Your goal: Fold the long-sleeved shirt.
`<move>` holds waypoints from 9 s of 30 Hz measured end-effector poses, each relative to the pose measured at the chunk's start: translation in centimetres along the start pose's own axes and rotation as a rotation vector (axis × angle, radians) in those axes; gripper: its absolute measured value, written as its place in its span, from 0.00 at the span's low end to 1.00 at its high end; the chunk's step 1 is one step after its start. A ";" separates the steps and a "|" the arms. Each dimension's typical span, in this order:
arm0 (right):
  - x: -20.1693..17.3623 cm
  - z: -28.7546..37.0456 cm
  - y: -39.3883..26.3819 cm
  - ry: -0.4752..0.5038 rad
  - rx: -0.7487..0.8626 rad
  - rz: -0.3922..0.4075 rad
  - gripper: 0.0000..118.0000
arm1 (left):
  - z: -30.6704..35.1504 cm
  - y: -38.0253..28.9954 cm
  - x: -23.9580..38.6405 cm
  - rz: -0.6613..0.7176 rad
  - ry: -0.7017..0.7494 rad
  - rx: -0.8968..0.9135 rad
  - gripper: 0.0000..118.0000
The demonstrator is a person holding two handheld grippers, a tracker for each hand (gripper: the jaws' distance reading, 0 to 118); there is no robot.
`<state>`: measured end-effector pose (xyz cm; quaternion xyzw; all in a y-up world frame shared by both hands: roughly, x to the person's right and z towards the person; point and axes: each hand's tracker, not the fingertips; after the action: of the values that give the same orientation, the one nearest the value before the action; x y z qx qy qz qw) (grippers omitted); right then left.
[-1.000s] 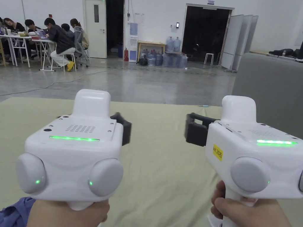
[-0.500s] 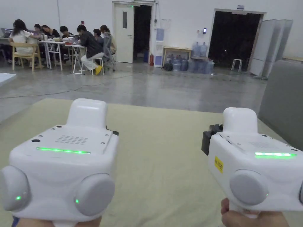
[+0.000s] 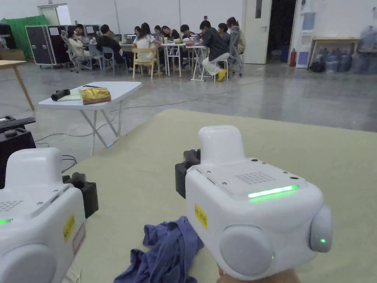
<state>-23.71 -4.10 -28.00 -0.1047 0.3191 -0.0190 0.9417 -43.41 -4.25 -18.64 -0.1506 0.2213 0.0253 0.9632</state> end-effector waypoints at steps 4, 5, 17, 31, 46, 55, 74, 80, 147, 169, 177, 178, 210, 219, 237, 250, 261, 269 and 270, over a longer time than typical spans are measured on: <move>2.5 0.8 -0.8 -0.069 -0.029 0.034 0.00 | -4.2 -3.2 1.6 0.023 -0.120 -0.094 0.80; 3.5 0.6 -1.1 -0.081 -0.042 0.034 0.00 | -5.9 -3.8 2.3 0.020 -0.140 -0.211 0.80; 9.4 -0.5 -4.9 -0.179 -0.178 0.007 0.00 | -22.0 -15.1 8.8 -0.068 -0.221 -0.557 0.88; 14.1 2.8 -4.6 -0.254 -0.190 -0.112 0.00 | -23.4 -10.2 9.3 0.121 -0.439 -0.671 0.09; 20.2 18.8 3.4 -0.466 0.084 -0.118 0.00 | -6.3 12.1 32.7 -0.048 -0.827 -0.280 0.09; 26.0 22.3 -1.0 -0.634 -0.042 -0.235 0.00 | -9.2 -11.2 48.3 -0.143 -0.889 -0.720 0.38; 26.6 19.9 -8.6 -0.581 -0.197 -0.345 0.00 | -10.3 -10.6 27.0 -0.146 -0.593 -0.649 0.00; 26.4 17.6 -9.9 -0.559 -0.252 -0.355 0.00 | -13.5 -15.4 26.8 -0.076 -0.606 -0.772 0.00; 42.5 11.3 34.9 -0.748 -0.133 -0.096 0.05 | -21.7 34.3 30.5 0.233 -0.626 -0.102 0.00; 50.9 2.6 22.7 -0.819 -0.311 -0.067 0.05 | -28.1 26.6 37.4 -0.035 -0.608 -0.212 0.00; 52.2 2.3 -4.5 -0.715 -0.613 -0.397 0.05 | -32.5 3.7 36.0 -0.176 -0.534 -0.603 0.00; 51.7 3.0 -6.6 -0.688 -0.648 -0.411 0.05 | -33.1 1.8 35.3 -0.191 -0.530 -0.643 0.00; 39.1 11.6 -24.0 -0.619 -1.085 -0.472 0.37 | -20.7 -20.9 19.7 -0.336 -0.469 -1.007 0.64; 32.8 18.8 -16.0 -0.603 -0.740 -0.547 0.77 | -13.1 -16.2 19.5 -0.252 -0.615 -0.803 0.37; 28.6 18.3 -20.1 -0.562 -0.726 -0.595 0.00 | -27.2 -10.7 34.7 -0.045 -0.585 -0.769 0.00; 28.6 17.9 -22.8 -0.513 -0.792 -0.634 0.00 | -40.8 -15.9 43.0 -0.129 -0.438 -0.880 0.82; 34.1 12.4 -18.9 -0.542 -0.723 -0.514 0.00 | -39.5 -15.0 43.0 -0.155 -0.462 -0.812 0.67; 34.4 8.0 -13.1 -0.554 -0.505 -0.424 0.00 | -39.4 -13.3 42.6 -0.225 -0.450 -0.746 0.00; 34.3 8.1 -13.5 -0.530 -0.502 -0.445 0.00 | -39.9 -13.3 42.8 -0.240 -0.443 -0.742 0.00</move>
<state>8.87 -19.32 -39.35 -0.3984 0.0303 -0.1159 0.9093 -20.07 -29.68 -67.69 -0.5015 -0.0336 0.0227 0.8642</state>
